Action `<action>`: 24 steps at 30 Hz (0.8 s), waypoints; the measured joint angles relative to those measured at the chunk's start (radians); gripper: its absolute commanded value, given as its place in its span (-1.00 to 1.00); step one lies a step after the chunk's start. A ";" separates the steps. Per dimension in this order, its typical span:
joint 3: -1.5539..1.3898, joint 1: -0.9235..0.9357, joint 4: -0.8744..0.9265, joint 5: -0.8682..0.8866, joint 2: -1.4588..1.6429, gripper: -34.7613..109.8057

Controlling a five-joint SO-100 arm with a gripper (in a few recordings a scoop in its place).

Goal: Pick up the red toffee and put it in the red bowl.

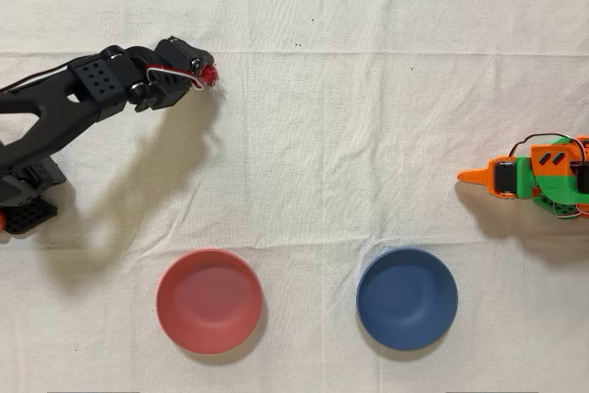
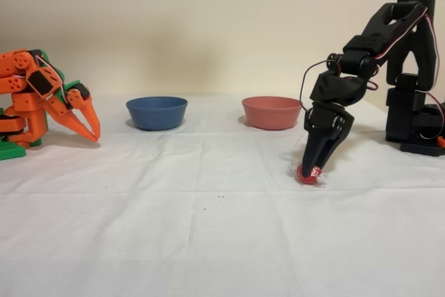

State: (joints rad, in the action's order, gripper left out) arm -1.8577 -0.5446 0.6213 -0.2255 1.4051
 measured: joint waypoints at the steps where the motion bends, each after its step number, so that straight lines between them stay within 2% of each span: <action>1: -0.003 0.003 0.011 0.000 0.014 -0.43; 11: -0.041 0.021 0.137 -0.009 0.215 -0.44; 24: -0.032 0.206 0.249 -0.135 0.399 -0.44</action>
State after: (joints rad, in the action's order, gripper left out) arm -1.8899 -0.3390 0.8698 -0.3605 1.8040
